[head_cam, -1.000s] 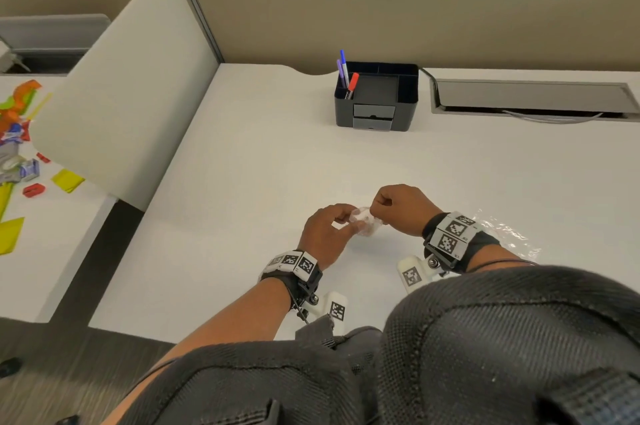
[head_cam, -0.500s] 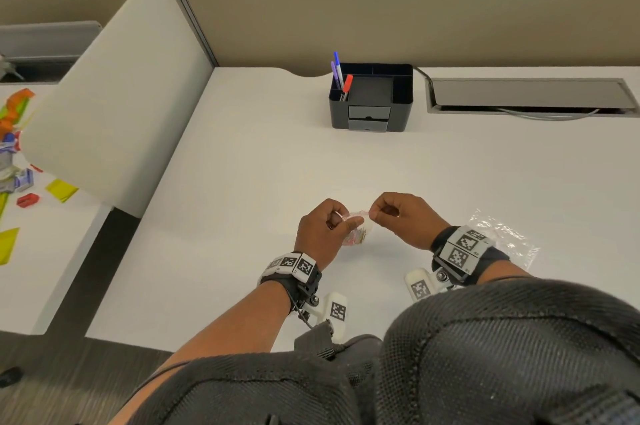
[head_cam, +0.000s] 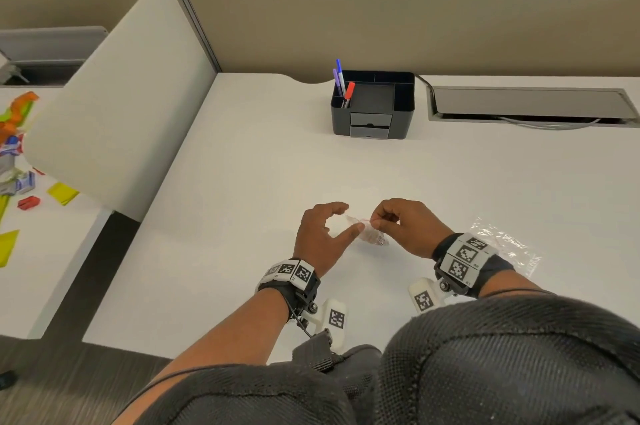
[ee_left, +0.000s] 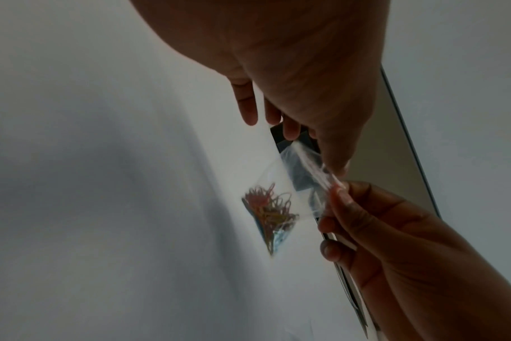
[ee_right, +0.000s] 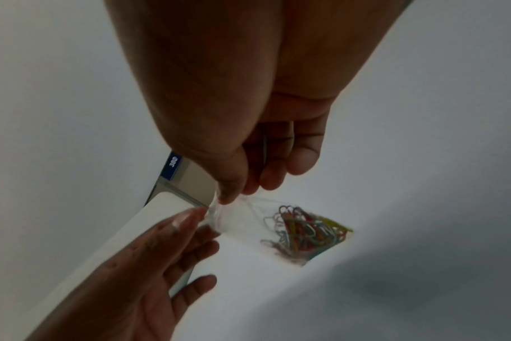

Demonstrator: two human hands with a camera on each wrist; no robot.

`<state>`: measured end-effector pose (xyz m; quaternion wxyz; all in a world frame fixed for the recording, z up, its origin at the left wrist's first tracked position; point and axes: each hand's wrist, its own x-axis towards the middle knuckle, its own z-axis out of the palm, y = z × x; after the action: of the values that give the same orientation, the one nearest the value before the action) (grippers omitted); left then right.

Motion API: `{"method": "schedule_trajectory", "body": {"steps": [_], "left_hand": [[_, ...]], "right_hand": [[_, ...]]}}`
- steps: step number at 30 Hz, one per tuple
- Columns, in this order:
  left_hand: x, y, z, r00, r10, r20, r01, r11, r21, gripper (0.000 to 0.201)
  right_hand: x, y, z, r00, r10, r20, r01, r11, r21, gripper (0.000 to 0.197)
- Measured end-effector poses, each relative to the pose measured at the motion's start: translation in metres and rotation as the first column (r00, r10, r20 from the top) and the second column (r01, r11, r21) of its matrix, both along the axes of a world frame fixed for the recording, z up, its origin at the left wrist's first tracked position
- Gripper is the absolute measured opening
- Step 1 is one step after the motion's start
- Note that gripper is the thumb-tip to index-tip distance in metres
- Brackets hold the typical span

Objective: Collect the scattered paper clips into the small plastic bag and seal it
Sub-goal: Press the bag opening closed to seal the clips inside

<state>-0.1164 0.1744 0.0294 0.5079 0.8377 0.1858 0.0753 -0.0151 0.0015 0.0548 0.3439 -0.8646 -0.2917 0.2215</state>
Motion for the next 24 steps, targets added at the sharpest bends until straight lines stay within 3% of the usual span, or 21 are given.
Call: {"method": "schedule_trajectory", "body": {"steps": [2,6,12,24], "left_hand": [[0.003,-0.002,0.002,0.998,-0.058,-0.004,0.058,0.998,0.025,0.041],[0.009,-0.004,0.004,0.991,-0.137,0.0,0.136,0.984,0.114,0.026],[0.012,-0.001,0.007,0.981,-0.19,0.033,0.179,0.962,0.208,0.01],[0.013,-0.01,0.012,0.985,-0.172,-0.013,0.173,0.98,0.101,0.007]], "right_hand": [[-0.002,0.003,0.004,0.995,0.066,0.075,-0.062,0.997,-0.056,0.011],[-0.003,0.006,0.009,0.987,0.087,0.135,-0.077,0.994,-0.078,0.008],[-0.002,0.003,0.012,0.992,0.06,0.109,-0.055,0.997,-0.047,0.009],[-0.002,-0.004,0.004,0.999,-0.012,0.053,0.009,0.998,0.058,0.008]]}}
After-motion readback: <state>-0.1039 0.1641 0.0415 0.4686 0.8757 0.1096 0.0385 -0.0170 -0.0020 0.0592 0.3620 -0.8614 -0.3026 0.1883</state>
